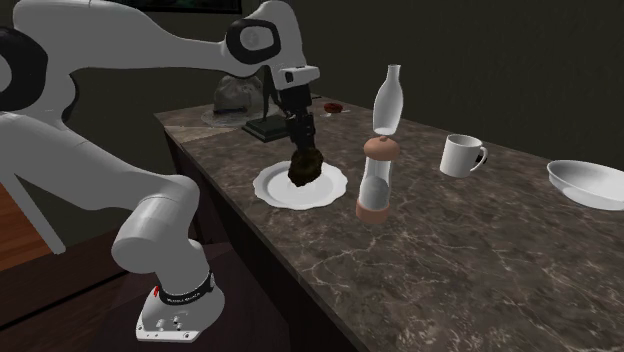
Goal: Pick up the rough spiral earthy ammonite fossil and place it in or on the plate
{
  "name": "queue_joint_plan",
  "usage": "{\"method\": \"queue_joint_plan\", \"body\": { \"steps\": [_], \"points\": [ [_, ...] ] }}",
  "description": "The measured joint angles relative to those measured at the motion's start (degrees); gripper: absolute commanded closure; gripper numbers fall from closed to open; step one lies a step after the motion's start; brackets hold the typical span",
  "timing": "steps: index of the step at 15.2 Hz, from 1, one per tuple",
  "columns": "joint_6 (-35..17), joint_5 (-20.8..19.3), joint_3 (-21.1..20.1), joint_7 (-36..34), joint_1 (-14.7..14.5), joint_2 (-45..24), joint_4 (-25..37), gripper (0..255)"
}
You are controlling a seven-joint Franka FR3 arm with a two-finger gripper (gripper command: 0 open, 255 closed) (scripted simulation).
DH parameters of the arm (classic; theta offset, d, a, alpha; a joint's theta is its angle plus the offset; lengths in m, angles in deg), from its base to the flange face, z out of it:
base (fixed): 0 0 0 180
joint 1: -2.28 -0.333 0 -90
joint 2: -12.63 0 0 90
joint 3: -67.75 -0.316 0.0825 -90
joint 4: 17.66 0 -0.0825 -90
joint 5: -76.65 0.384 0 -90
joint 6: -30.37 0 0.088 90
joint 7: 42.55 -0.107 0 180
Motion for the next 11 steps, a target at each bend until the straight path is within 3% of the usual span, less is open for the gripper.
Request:
{"method": "queue_joint_plan", "body": {
  "steps": [4, 11],
  "points": [
    [4.12, -0.71, 1.48, 1.40, 0.41, 0.36, -1.33, 0],
    [12.66, 0.01, -0.86, -0.56, 0.57, -2.00, 8.10, 0]
  ]
}}
